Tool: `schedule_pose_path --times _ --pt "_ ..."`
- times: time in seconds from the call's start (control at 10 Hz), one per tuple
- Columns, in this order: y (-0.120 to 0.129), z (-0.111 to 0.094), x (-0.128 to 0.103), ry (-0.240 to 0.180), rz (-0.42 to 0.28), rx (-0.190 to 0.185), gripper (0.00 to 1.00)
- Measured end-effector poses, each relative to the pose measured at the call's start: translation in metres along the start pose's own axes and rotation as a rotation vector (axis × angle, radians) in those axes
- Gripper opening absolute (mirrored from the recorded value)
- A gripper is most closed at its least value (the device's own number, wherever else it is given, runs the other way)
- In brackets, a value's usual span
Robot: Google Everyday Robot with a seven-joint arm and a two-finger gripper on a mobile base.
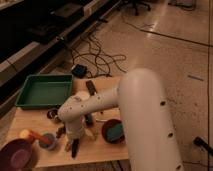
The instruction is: Wipe purple bowl with brush
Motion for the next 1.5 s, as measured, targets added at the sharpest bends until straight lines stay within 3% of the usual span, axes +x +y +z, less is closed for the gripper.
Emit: schedule_pose_path --times 0.4,0.6,0.9,1.0,1.2,1.5 --pt "0.0 -0.008 0.001 0.004 -0.002 0.007 0.15" --pt "0.0 -0.012 0.0 -0.001 -0.002 -0.001 0.01" --pt "0.003 -0.014 0.0 -0.005 0.001 0.005 0.0" --pt "0.007 -0.023 0.0 -0.008 -0.001 0.035 0.0" --pt "0.015 -0.057 -0.005 0.001 0.006 0.085 0.0" --pt "0.027 -0.13 -0.02 0.067 -0.038 0.162 0.0"
